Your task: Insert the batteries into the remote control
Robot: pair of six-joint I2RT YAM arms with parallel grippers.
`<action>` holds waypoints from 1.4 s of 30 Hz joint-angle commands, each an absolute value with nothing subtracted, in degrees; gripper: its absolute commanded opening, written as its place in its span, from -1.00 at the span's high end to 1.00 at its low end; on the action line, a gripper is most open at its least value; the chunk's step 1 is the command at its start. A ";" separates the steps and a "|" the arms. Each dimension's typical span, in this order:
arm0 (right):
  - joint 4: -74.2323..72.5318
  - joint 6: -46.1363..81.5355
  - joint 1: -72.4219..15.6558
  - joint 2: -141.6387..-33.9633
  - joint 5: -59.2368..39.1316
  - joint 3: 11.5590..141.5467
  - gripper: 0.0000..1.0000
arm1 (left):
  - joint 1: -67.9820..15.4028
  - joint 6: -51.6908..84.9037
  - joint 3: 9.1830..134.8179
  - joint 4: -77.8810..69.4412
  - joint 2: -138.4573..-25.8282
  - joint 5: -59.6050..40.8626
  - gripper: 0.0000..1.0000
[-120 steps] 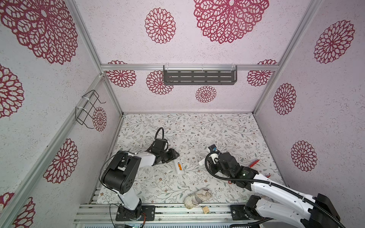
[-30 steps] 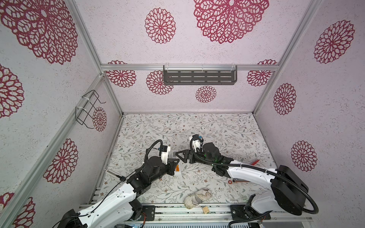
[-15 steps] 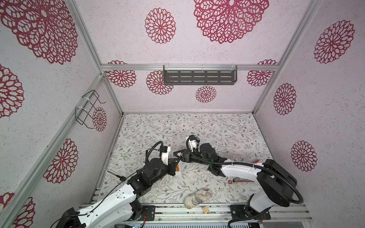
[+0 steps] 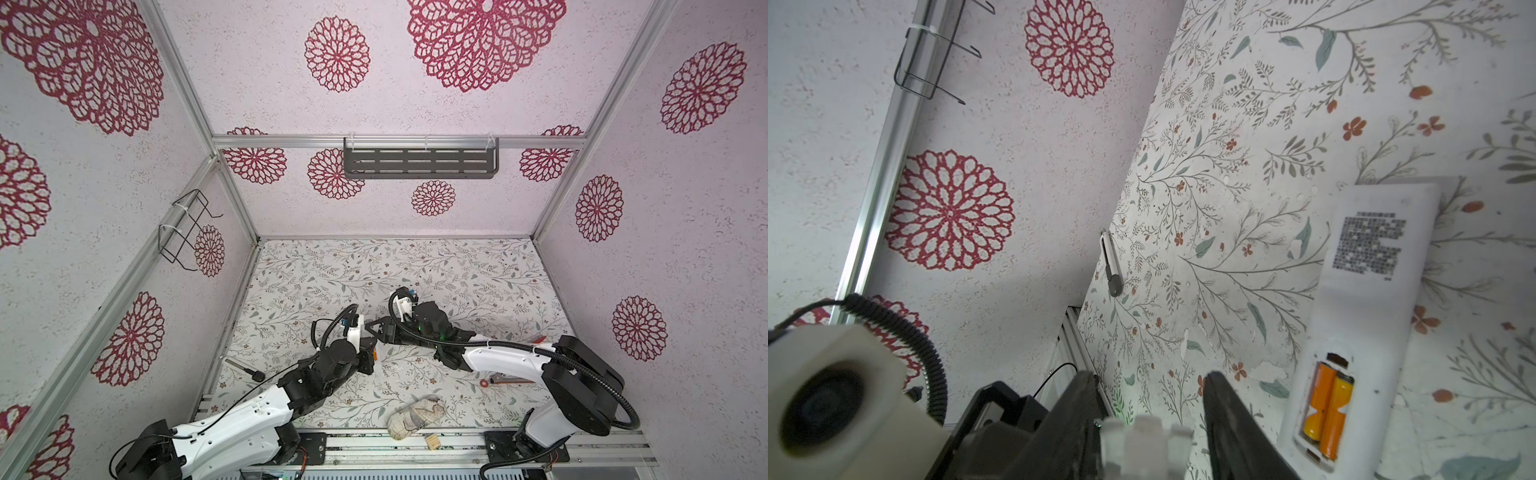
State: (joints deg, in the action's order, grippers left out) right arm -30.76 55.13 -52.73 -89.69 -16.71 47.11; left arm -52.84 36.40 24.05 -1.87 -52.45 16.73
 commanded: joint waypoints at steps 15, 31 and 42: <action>-33.85 53.50 -51.69 -88.42 -16.38 47.97 0.47 | -54.67 33.70 24.93 -5.47 -51.28 16.39 -0.24; -47.68 41.98 -41.76 -85.17 -51.07 43.30 0.48 | -42.75 36.48 26.15 0.64 -37.18 -18.20 -0.95; -54.30 42.15 -41.67 -81.45 -61.25 42.17 0.50 | -39.90 39.57 26.54 -11.95 -46.37 -36.02 -0.74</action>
